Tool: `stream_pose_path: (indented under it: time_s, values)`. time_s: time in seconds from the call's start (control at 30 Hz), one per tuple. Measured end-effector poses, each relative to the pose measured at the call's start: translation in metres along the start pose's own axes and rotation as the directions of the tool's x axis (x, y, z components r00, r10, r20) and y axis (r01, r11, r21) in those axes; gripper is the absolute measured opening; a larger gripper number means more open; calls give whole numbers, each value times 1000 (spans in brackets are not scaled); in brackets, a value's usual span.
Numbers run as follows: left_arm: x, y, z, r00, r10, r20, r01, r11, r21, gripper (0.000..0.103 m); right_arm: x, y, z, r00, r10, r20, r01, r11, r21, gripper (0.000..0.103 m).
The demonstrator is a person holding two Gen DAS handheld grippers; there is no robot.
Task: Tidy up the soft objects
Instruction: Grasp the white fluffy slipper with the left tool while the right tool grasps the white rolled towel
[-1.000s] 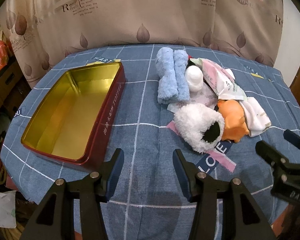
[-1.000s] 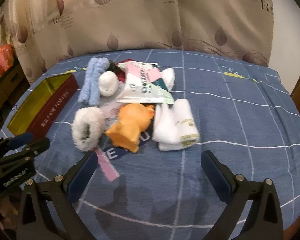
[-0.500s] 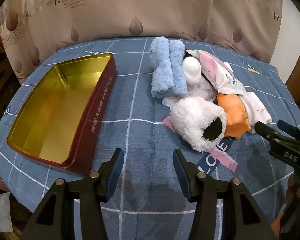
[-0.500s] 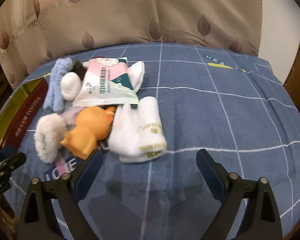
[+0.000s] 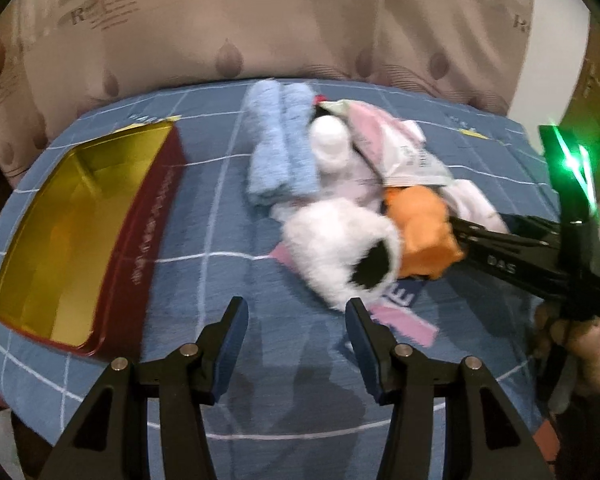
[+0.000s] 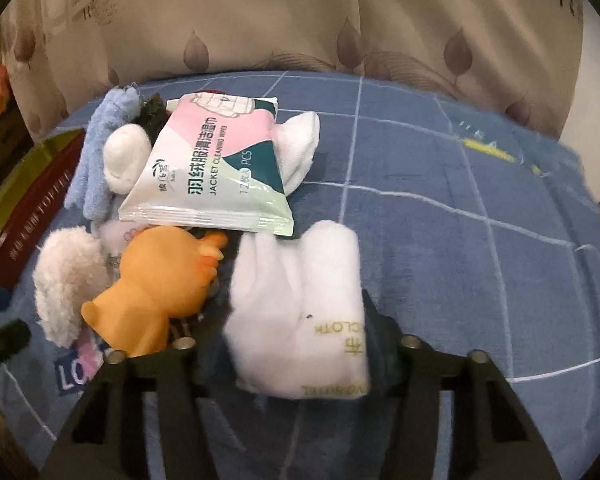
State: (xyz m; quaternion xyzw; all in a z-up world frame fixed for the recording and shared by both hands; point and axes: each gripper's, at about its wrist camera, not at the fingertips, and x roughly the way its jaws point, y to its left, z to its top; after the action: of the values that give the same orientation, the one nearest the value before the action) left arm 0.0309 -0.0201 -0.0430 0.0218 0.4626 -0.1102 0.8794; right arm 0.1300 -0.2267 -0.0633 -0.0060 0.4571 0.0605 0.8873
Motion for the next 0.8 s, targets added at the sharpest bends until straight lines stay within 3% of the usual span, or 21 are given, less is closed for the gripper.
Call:
stream_pose_path:
  time_s: [0.13, 0.3, 0.4, 0.8]
  values:
    - [1, -12, 5, 1000, -29, 8, 29, 999, 40, 57, -3, -10, -1, 1000, 4, 16, -4, 1000, 19, 40]
    - [6, -27, 12, 998, -69, 11, 68, 994, 81, 58, -6, -37, -2, 999, -40, 35, 37, 996, 85, 37]
    - [11, -34, 14, 999, -48, 20, 45, 992, 117, 59, -5, -53, -1, 996, -83, 36, 78, 990, 121, 37]
    - [51, -33, 25, 998, 65, -11, -63, 986, 153, 59, 3, -58, 0, 997, -66, 25, 62, 990, 129, 41]
